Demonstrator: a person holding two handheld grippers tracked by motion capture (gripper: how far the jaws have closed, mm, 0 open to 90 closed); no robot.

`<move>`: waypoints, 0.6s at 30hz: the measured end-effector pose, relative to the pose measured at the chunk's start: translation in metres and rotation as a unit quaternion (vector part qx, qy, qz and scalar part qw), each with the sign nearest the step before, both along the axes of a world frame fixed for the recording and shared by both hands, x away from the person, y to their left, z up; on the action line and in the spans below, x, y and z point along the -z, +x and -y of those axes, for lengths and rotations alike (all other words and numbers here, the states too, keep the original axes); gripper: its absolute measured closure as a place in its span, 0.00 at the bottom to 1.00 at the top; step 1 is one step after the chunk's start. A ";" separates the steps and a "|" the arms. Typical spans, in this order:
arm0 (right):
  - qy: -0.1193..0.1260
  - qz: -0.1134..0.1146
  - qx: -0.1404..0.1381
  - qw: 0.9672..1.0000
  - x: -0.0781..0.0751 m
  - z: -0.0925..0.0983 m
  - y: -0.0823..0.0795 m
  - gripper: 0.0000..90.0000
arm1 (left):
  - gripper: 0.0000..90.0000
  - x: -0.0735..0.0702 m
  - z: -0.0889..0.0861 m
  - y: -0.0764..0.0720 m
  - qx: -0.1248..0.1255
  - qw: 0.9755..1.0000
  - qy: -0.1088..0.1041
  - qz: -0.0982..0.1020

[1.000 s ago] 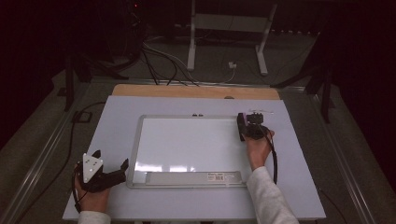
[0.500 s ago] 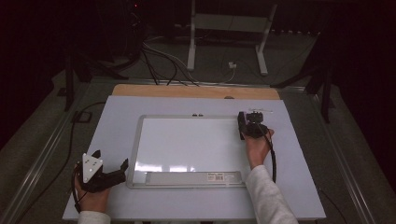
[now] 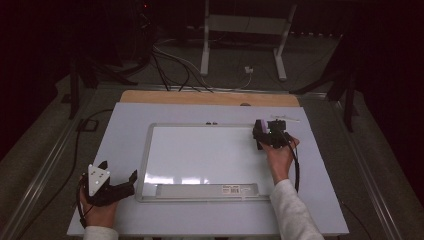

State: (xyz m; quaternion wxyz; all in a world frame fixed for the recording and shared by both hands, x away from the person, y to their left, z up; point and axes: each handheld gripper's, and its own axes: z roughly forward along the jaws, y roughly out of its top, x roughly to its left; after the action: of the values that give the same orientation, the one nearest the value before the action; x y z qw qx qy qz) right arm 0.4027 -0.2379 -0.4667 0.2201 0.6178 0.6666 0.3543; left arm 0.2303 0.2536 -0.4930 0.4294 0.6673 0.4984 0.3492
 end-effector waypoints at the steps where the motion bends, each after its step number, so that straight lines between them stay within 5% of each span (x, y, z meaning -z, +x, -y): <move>1: -0.001 0.004 -0.005 1.000 -0.002 0.000 -0.002 0.27 | 0.01 0.000 0.000 0.000 0.000 1.000 0.000 0.000; 18: -0.028 0.030 -0.102 0.994 -0.024 0.004 -0.040 0.05 | 0.01 -0.001 0.000 0.000 0.001 1.000 -0.001 0.002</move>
State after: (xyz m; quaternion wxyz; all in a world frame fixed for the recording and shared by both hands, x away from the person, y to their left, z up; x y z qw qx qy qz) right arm 0.3625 -0.2418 -0.4424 0.2204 0.5289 0.7290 0.3745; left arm 0.2300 0.2533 -0.4924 0.4315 0.6665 0.4974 0.3496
